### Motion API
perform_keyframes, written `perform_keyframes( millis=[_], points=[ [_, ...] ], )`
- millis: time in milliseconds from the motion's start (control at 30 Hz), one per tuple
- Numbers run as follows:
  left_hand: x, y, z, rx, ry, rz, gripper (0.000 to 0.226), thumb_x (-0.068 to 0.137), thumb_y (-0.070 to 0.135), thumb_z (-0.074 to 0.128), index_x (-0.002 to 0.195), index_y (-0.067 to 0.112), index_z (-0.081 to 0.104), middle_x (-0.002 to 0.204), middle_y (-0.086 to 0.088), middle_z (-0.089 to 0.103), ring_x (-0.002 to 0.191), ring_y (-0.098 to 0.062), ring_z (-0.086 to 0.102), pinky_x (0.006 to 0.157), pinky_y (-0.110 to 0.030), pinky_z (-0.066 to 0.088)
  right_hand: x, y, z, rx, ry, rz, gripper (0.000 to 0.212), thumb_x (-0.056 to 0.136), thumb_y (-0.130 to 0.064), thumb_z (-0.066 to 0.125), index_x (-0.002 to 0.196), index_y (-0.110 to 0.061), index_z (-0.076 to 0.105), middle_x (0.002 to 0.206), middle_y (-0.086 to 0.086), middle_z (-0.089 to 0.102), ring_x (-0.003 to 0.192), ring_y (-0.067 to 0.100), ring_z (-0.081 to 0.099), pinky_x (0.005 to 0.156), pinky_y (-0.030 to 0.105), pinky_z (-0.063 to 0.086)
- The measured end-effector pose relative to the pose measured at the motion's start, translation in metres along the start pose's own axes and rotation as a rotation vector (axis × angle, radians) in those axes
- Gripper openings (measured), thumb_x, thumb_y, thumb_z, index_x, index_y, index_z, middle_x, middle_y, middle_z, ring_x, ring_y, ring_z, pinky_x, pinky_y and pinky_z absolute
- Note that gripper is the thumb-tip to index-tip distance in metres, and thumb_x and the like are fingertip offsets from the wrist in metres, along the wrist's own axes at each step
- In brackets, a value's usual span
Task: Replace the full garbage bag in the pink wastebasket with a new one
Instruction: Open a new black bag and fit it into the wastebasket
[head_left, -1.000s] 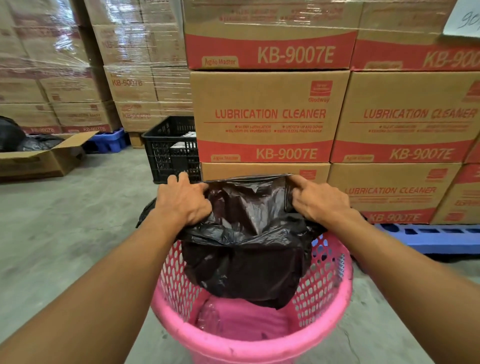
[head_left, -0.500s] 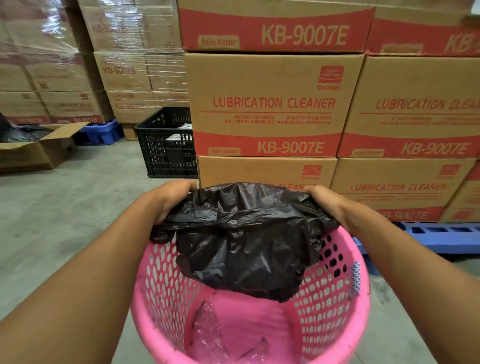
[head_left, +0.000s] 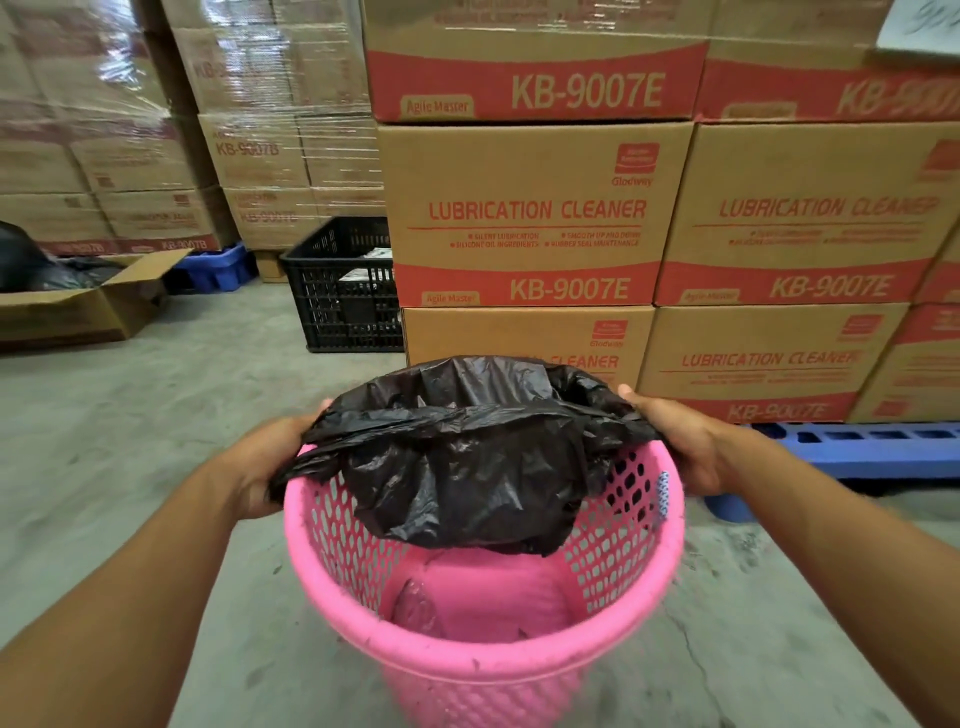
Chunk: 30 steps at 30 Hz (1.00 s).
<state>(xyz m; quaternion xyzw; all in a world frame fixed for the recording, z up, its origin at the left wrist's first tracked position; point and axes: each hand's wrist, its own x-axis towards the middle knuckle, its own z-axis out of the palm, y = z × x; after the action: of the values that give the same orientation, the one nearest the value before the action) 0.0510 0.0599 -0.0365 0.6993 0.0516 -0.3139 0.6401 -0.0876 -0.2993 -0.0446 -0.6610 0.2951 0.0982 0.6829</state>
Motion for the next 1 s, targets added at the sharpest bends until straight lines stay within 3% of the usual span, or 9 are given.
perform_keyframes(
  millis=[100,233,333,400,533,733,833,900,1000],
  points=[
    [-0.013,-0.008,0.001,-0.125,0.022,0.006,0.031,0.097,0.031,0.047,0.102,0.007,0.065,0.078,-0.022,0.074,0.06,-0.031,0.071,0.056,-0.046,0.061,-0.004,0.008,0.003,0.005,-0.079,0.035,0.076,0.091,-0.07,0.038,0.123,-0.008,0.067,0.125,0.023,0.066,0.119,0.043,0.059,0.112,0.058,0.033],
    [-0.035,-0.021,0.014,-0.188,0.075,0.043,0.036,0.102,0.024,0.036,0.127,0.003,0.051,0.077,-0.017,0.075,0.076,-0.035,0.07,0.085,-0.043,0.048,-0.005,0.013,0.001,-0.011,-0.105,0.054,0.077,0.089,-0.069,0.041,0.12,-0.005,0.07,0.126,0.023,0.065,0.121,0.044,0.058,0.113,0.058,0.032],
    [-0.042,-0.036,0.042,-0.402,0.185,0.199,0.047,0.105,0.024,0.022,0.145,0.001,0.033,0.145,-0.02,0.046,0.134,-0.034,0.041,0.108,-0.035,0.031,-0.011,0.022,0.003,0.006,-0.147,0.03,0.061,0.087,-0.054,0.052,0.113,-0.004,0.073,0.122,0.023,0.068,0.12,0.042,0.059,0.107,0.054,0.04],
    [-0.041,-0.041,0.055,-0.485,0.241,0.251,0.041,0.106,0.022,0.022,0.135,0.006,0.045,0.152,-0.016,0.035,0.129,-0.027,0.042,0.105,-0.032,0.033,-0.015,0.028,0.005,0.037,-0.129,0.006,0.05,0.088,-0.044,0.057,0.111,-0.003,0.073,0.115,0.022,0.071,0.114,0.04,0.063,0.096,0.05,0.049],
    [-0.025,-0.036,0.017,0.115,0.39,0.179,0.028,0.101,0.009,0.04,0.114,-0.006,0.06,0.125,-0.03,0.057,0.096,-0.03,0.058,0.069,-0.035,0.041,-0.008,0.028,-0.003,-0.201,0.383,-0.159,0.031,0.09,-0.025,0.062,0.067,-0.005,0.063,0.069,0.012,0.066,0.065,0.028,0.059,0.067,0.037,0.051],
    [-0.031,0.004,-0.015,0.66,0.955,0.556,0.027,0.093,0.017,0.049,0.112,0.011,0.068,0.111,-0.018,0.069,0.105,-0.039,0.061,0.091,-0.043,0.047,-0.048,-0.021,0.004,-0.476,0.646,-0.701,0.018,0.091,-0.027,0.061,0.077,-0.018,0.066,0.067,-0.005,0.062,0.065,0.016,0.057,0.058,0.025,0.043],
    [-0.053,0.022,-0.003,0.778,0.68,0.984,0.031,0.091,0.032,0.058,0.118,0.017,0.063,0.106,-0.001,0.066,0.097,-0.021,0.061,0.085,-0.037,0.048,-0.083,-0.033,0.031,-0.744,0.312,-0.804,0.029,0.081,-0.048,0.07,0.095,-0.022,0.072,0.086,-0.013,0.071,0.076,0.006,0.063,0.073,0.024,0.049],
    [-0.068,0.022,0.014,1.056,0.296,0.997,0.054,0.084,0.05,0.063,0.131,0.024,0.054,0.117,0.009,0.055,0.109,-0.01,0.053,0.093,-0.032,0.043,-0.092,-0.027,0.047,-1.106,0.141,-0.72,0.051,0.075,-0.057,0.072,0.115,-0.026,0.067,0.108,-0.011,0.07,0.098,0.011,0.065,0.088,0.03,0.052],
    [-0.076,0.009,0.026,1.532,0.045,0.921,0.053,0.081,0.046,0.066,0.129,0.028,0.052,0.115,0.006,0.064,0.105,-0.017,0.061,0.09,-0.032,0.049,-0.093,-0.017,0.055,-1.45,0.1,-0.748,0.022,0.081,-0.043,0.07,0.093,-0.025,0.065,0.09,-0.003,0.073,0.087,0.024,0.068,0.076,0.039,0.055]
  ],
)
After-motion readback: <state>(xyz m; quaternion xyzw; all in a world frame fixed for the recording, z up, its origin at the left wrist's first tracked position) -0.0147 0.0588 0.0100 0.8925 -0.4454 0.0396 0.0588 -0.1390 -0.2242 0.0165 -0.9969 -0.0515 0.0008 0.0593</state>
